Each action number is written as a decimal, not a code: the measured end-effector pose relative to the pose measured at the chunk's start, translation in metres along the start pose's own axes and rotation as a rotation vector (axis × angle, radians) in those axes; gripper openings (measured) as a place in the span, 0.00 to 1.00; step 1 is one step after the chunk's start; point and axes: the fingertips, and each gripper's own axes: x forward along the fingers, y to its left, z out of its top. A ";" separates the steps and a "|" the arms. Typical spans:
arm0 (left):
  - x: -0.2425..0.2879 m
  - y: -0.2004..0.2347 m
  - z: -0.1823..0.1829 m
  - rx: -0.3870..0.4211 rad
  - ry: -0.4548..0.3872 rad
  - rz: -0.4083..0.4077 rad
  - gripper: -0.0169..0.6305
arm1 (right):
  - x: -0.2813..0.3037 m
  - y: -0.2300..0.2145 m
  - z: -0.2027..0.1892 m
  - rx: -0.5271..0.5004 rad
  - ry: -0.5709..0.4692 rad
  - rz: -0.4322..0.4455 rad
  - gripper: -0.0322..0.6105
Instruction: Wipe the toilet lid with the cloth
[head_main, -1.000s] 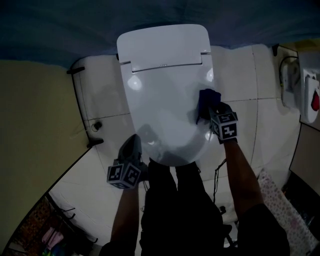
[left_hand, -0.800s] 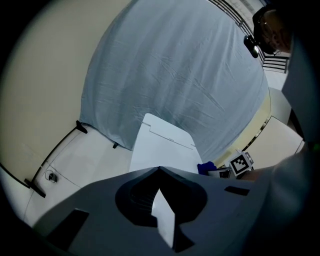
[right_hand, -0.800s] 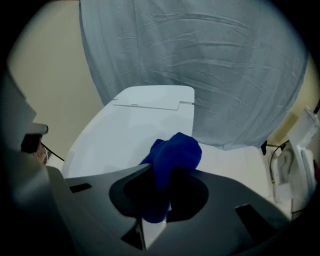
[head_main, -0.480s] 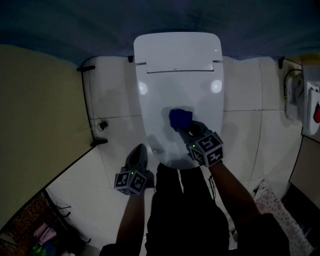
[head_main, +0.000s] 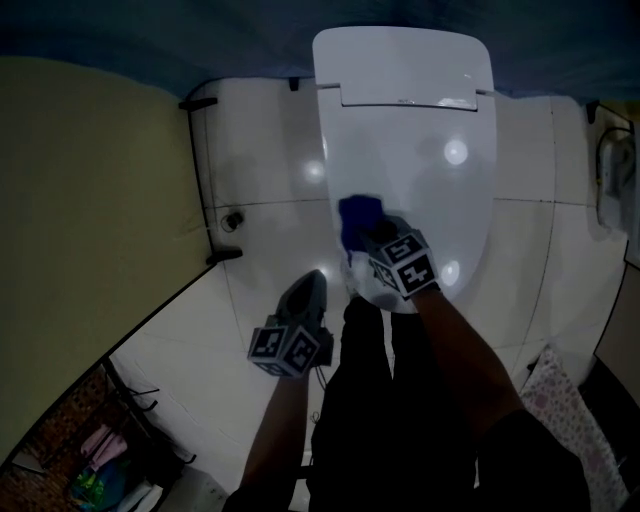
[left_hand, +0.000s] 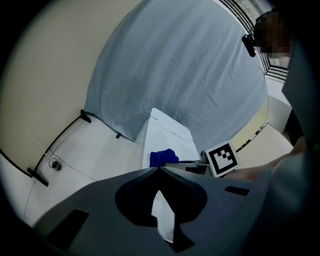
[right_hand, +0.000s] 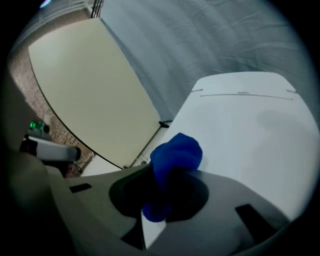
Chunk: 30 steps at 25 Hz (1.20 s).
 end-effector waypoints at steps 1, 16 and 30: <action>-0.002 -0.003 0.000 0.007 0.007 -0.012 0.02 | -0.007 -0.012 -0.008 -0.032 0.022 -0.036 0.15; -0.004 -0.006 0.001 0.068 0.053 -0.063 0.02 | -0.169 -0.200 -0.111 0.103 0.047 -0.470 0.15; -0.012 0.000 -0.009 0.095 0.048 -0.057 0.02 | -0.138 -0.063 -0.017 0.039 -0.201 -0.368 0.15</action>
